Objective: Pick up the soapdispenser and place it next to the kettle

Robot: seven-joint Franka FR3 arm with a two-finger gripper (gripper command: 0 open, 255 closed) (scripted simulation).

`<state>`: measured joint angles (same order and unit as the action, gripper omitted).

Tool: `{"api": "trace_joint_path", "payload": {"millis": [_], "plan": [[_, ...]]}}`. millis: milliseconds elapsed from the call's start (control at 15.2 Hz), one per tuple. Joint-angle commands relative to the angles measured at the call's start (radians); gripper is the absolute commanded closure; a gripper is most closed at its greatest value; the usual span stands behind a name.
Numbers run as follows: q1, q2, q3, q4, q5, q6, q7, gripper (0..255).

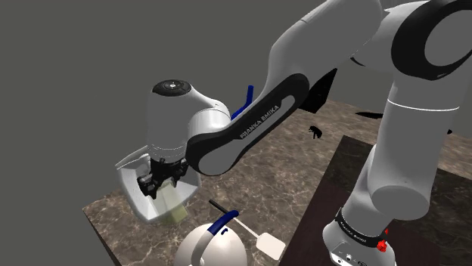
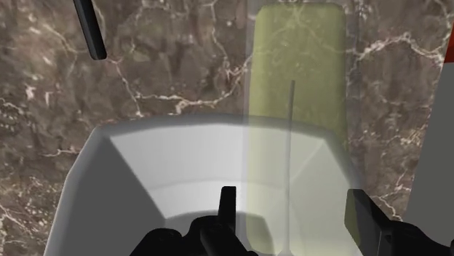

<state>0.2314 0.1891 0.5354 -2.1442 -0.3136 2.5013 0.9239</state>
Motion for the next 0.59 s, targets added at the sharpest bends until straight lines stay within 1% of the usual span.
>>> {"api": "trace_joint_path", "payload": {"millis": [0,264,330,528], "plan": [[0.001,0.010,-0.003,-0.004,-0.005,-0.003,0.003,255],[0.001,0.010,-0.003,-0.004,-0.005,-0.003,0.003,255],[-0.001,0.010,-0.003,-0.001,-0.003,-0.006,0.000,0],[-0.002,0.008,-0.003,-0.002,-0.001,-0.007,-0.003,0]]}}
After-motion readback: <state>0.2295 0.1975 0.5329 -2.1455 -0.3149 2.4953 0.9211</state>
